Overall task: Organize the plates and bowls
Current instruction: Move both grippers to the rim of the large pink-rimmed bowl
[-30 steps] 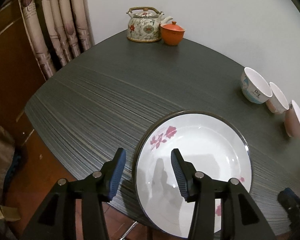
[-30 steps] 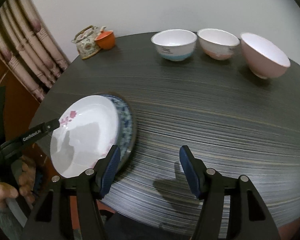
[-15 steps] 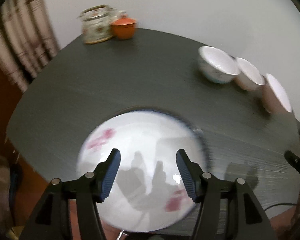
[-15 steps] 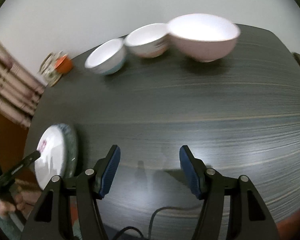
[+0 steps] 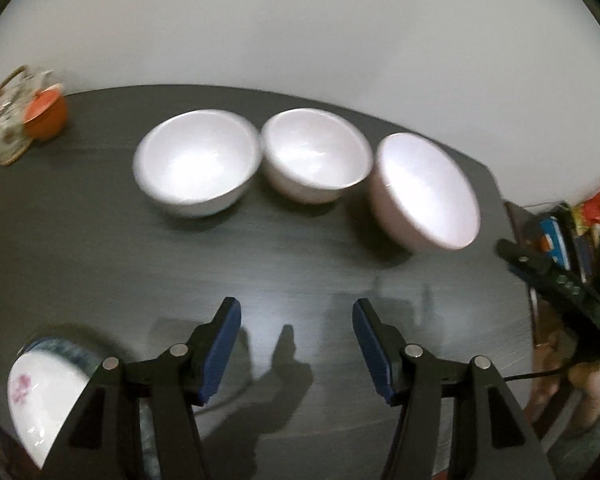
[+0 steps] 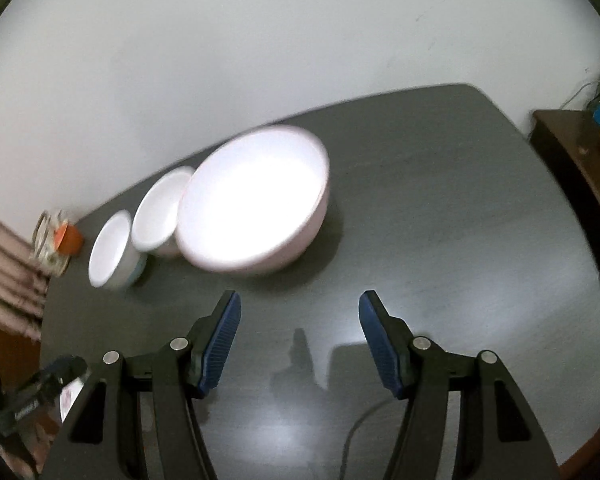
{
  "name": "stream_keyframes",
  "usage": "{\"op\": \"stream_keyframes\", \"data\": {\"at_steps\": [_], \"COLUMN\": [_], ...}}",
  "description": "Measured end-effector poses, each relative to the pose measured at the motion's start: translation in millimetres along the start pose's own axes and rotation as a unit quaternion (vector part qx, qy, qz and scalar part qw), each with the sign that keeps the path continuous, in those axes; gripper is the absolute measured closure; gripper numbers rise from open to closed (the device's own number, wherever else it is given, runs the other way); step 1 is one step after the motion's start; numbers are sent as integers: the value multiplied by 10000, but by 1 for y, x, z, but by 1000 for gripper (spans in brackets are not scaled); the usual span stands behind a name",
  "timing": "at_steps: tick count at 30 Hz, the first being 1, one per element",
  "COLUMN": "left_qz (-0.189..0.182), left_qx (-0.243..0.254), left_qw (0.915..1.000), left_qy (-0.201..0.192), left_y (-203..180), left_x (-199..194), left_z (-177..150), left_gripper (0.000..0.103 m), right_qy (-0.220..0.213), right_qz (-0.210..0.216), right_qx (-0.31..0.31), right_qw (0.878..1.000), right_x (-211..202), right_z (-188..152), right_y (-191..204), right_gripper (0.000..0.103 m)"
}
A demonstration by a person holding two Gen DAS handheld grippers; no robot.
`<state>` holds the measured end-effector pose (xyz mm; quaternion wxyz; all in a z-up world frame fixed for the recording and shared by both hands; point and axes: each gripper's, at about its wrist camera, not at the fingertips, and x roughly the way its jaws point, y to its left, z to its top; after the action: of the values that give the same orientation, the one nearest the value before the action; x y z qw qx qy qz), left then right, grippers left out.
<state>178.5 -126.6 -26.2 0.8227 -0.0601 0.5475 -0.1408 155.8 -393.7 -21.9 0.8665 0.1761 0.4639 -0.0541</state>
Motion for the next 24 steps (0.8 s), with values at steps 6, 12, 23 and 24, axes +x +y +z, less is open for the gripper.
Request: {"op": "stream_keyframes", "data": {"at_steps": [6, 12, 23, 24], "left_qz": [-428, -663, -591, -574], "left_qx": [-329, -724, -972, -962], "left_qw": [9977, 9927, 9894, 9898], "left_qy": [405, 695, 898, 884], "left_y": [-31, -41, -47, -48], "left_x": [36, 68, 115, 115], "left_z": [40, 63, 84, 84], "left_gripper": [43, 43, 45, 45], "right_qy": [171, 447, 714, 742], "right_qz": [-47, -68, 47, 70], "right_qx": [183, 216, 276, 279], "right_qw": [9997, 9987, 9971, 9968], "right_x": [24, 54, 90, 93], "right_z": [35, 49, 63, 63], "right_y": [-12, -16, -21, -21], "right_gripper": [44, 44, 44, 44]}}
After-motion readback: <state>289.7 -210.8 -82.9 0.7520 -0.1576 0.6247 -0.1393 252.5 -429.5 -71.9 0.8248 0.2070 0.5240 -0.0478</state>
